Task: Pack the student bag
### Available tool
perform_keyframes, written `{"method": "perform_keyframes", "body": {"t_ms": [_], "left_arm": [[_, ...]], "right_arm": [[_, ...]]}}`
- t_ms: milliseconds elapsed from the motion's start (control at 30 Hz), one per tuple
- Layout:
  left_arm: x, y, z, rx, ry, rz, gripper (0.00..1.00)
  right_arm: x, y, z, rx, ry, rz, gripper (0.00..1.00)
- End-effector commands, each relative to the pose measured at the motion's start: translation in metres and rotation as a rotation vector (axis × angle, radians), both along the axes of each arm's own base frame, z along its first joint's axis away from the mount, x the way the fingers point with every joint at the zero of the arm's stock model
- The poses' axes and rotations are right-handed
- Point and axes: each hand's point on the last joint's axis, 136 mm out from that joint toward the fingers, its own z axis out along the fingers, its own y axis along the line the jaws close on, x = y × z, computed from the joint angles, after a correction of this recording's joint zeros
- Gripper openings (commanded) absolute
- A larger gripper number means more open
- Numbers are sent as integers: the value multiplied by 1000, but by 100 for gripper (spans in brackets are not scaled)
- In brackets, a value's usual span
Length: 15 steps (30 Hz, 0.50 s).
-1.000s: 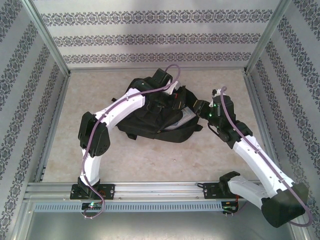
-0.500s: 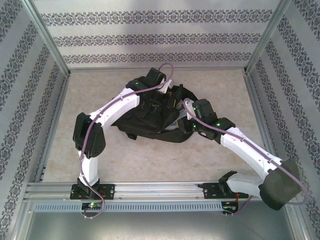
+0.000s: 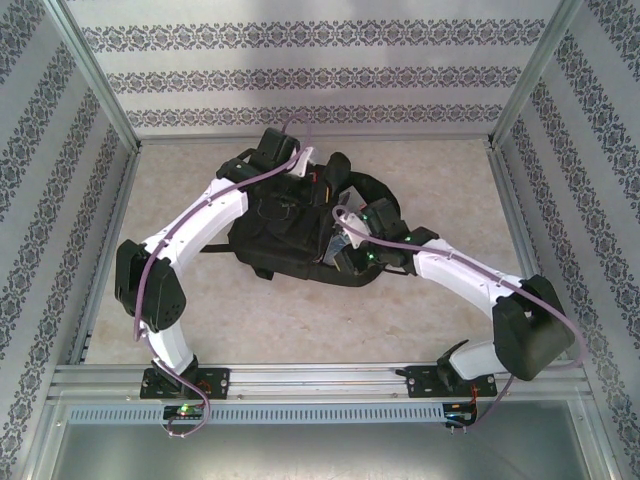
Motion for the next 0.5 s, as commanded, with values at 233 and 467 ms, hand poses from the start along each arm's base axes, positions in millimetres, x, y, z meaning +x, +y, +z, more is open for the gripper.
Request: {"method": "perform_keyframes", "body": {"t_ms": [233,467], "left_arm": [[-9,5,4,-99,9,26,0],[-21,7,-28,-118,76,40,0]], "right_arm": [[-53,52,-15,130,17,196,6],[-34,47,-15,90,-114,131,8]]}}
